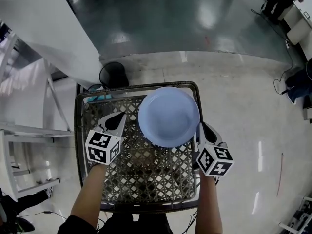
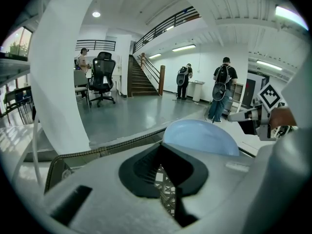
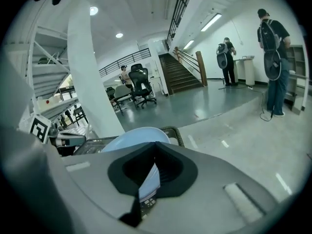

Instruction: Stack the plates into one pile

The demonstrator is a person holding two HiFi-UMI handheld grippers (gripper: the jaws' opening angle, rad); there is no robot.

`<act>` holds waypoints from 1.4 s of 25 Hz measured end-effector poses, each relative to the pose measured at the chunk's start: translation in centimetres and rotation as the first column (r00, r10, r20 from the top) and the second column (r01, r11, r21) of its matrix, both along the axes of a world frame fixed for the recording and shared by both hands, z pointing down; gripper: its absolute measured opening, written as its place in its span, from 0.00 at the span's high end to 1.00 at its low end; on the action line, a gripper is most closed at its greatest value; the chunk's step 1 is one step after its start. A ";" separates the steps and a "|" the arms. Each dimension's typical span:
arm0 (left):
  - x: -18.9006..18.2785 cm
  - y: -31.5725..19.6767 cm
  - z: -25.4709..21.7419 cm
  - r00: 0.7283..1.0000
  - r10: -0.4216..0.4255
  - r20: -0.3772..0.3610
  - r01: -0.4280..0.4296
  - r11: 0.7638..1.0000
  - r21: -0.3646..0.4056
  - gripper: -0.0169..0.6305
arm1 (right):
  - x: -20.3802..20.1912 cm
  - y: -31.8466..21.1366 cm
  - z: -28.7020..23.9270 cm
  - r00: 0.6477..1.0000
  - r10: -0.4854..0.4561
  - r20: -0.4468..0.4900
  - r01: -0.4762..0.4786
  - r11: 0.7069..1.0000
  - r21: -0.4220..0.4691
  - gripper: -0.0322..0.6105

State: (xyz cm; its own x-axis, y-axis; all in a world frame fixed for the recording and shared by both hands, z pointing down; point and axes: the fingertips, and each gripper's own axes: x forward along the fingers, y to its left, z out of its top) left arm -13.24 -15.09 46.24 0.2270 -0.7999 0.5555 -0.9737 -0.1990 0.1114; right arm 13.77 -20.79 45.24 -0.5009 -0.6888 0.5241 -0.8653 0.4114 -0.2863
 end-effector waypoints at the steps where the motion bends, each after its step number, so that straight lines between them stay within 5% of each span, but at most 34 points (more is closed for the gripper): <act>1: 0.3 0.1 -0.3 1.000 0.000 -0.002 0.000 1.000 0.003 0.98 | -0.1 0.2 -0.3 1.000 -0.012 -0.006 0.012 1.000 0.012 0.93; 25: -2.6 5.8 -10.4 0.995 -0.092 -0.034 0.097 0.977 0.189 0.98 | -4.4 5.5 -9.6 0.996 -0.092 0.017 0.087 0.976 0.200 0.94; 35: -2.9 10.0 -15.1 0.995 -0.096 0.009 0.090 0.960 0.266 0.98 | -6.4 9.7 -13.1 0.993 -0.110 0.046 0.096 0.964 0.248 0.93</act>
State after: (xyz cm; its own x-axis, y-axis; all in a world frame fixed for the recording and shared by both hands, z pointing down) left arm -16.12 -5.13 31.18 0.1352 -0.9359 0.3252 -0.9908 -0.1273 0.0455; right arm 7.35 -11.08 32.19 -0.6008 -0.7354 0.3134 -0.7992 0.5612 -0.2153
